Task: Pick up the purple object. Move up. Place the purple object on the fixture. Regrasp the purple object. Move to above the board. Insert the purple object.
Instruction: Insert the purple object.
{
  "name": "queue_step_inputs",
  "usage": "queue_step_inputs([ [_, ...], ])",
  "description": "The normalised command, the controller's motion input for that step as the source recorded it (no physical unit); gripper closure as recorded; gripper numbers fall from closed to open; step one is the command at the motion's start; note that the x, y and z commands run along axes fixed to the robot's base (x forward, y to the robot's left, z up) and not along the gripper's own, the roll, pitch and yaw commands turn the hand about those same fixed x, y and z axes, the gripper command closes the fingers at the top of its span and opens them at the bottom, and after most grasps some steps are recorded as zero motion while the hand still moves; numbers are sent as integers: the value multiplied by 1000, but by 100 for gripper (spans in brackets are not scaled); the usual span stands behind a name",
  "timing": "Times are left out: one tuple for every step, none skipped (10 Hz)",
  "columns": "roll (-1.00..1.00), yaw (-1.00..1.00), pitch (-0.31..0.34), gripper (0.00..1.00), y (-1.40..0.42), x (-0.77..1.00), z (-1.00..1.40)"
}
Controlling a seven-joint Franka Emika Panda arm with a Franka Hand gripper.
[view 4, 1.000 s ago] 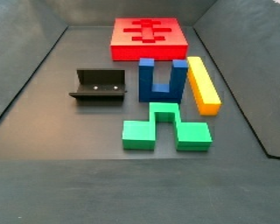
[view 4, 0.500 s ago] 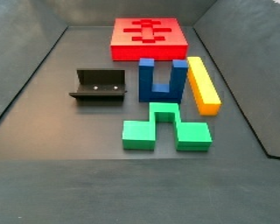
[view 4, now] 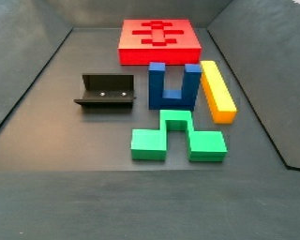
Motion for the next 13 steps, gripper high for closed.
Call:
queue_step_inputs([
  [0, 0, -109, 100, -117, 103, -146],
  [0, 0, -113, 100, -191, 249, -200],
  [-14, -11, -27, 100, -260, 491, -206],
  [-27, -29, -11, 100, -271, 546, -154],
  [-14, -57, 0, 100, -291, 583, -154],
  [0, -89, 0, 100, -334, 600, -151],
  [0, -83, 0, 100, -360, 574, -194],
  [0, 0, -109, 100, -320, 383, -283],
  [39, 109, -156, 100, -291, 126, -283],
  [96, 131, -110, 100, -251, 126, -289],
  [81, 151, -161, 100, -254, 143, -360],
  [116, 169, -144, 100, -266, 169, -343],
  [121, 114, -140, 100, -217, 166, -369],
])
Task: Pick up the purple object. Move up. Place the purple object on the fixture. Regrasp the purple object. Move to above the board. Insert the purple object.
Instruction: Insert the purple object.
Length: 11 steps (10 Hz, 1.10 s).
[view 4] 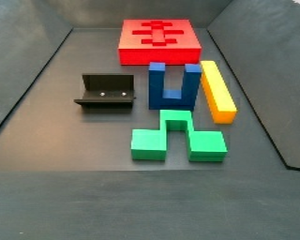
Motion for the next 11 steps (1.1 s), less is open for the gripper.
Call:
queue_step_inputs([
  [104, 91, -170, 100, -217, 114, -420],
  [140, 103, -177, 100, -263, 106, -411],
  [179, 94, -169, 100, -283, 37, -406],
  [174, 100, -150, 100, -269, 60, -377],
  [151, 114, -151, 100, -226, 37, -354],
  [134, 103, -131, 100, -206, 60, -286],
  [143, 71, -76, 100, -206, 120, -246],
  [127, 49, -76, 100, -194, 120, -269],
  [113, 49, -83, 100, -180, 100, -289],
  [99, 60, -113, 100, -177, 60, -320],
  [87, 89, -127, 100, -166, 17, -343],
])
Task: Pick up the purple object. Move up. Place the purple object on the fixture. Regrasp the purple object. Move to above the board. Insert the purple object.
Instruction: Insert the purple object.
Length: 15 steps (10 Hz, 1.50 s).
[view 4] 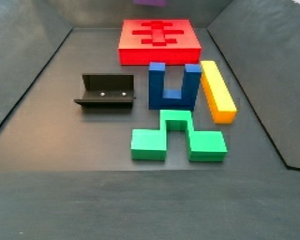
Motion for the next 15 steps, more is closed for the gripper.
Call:
queue_step_inputs([
  [59, 100, -124, 100, -160, 37, -360],
  [14, 63, -103, 100, -137, 37, -294],
  [21, 49, -91, 100, -126, 31, -289],
  [20, 49, -87, 100, -109, 40, -291],
  [24, 77, -79, 100, -3, 51, -303],
  [33, 77, -86, 100, -11, 0, -274],
  [69, 69, -140, 100, -117, -94, -231],
  [50, 26, -129, 100, -120, -123, -240],
  [79, 23, -164, 100, -183, -166, -266],
  [79, 63, -197, 100, -229, -206, -234],
  [44, 29, -164, 100, -80, -203, -200],
  [27, 0, -79, 100, 0, -126, -134],
  [7, -17, 0, 100, 83, 0, -63],
  [0, -57, 0, 100, 151, 0, 0],
  [0, -60, 0, 100, 106, 0, 0],
])
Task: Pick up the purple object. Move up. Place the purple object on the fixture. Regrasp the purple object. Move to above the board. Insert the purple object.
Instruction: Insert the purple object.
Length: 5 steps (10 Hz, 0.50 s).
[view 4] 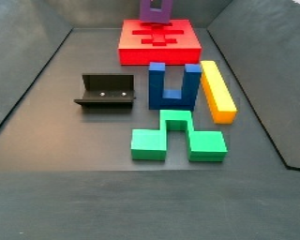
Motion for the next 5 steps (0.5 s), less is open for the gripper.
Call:
queue_step_inputs([
  [1, -23, 0, 100, 0, 20, -46],
  [13, -49, 19, 100, 20, 29, -14],
  [17, -117, 40, 100, 57, 0, 0],
  [23, -183, 31, 100, 94, 0, -34],
  [21, -211, 36, 100, 134, 0, -23],
])
